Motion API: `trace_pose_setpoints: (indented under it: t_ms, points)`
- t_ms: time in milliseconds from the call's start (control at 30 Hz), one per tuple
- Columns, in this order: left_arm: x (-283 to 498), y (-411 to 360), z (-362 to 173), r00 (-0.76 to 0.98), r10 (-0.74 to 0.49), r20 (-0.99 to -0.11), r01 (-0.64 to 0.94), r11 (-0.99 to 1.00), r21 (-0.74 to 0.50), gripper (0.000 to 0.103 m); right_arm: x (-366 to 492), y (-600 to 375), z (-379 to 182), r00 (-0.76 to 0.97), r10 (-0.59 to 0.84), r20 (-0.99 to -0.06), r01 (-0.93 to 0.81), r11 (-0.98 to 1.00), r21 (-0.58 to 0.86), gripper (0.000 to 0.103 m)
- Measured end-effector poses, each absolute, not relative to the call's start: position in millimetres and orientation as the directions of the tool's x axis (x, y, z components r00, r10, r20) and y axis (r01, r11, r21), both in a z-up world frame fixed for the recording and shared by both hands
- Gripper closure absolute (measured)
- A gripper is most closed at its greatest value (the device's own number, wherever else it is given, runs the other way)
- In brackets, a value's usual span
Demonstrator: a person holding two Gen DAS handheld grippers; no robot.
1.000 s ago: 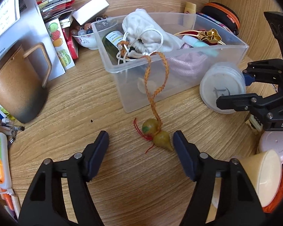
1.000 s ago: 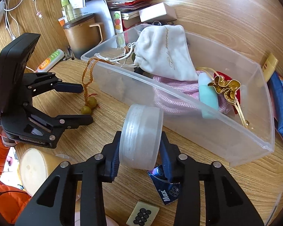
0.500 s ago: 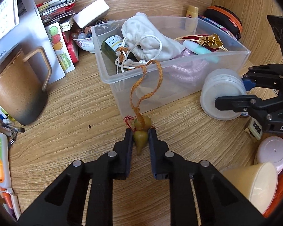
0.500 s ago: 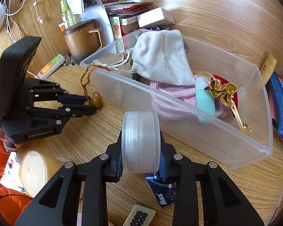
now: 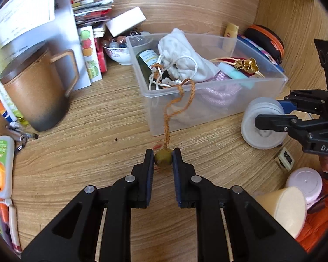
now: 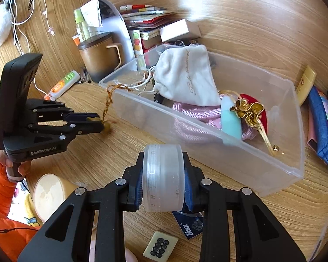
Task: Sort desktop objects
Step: 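Carry the clear round container and gourd charm over the clear plastic box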
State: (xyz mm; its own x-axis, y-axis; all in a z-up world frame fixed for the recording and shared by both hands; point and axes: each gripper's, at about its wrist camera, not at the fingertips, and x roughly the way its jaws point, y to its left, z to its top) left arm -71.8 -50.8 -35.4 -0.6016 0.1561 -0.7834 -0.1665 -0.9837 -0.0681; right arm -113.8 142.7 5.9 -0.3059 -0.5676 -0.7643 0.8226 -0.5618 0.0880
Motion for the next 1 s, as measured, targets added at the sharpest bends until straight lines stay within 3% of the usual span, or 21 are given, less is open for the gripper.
trace_pose_setpoints:
  t_ms: [1000]
  points:
    - [-60.9, -49.2, 34.1, -0.751, 0.195, -0.631, -0.17, -0.98, -0.101, 0.087, -110.0, 155.1, 66.5, -0.4, -0.646, -0.65, 0.829, -0.558, 0.044, 0.076]
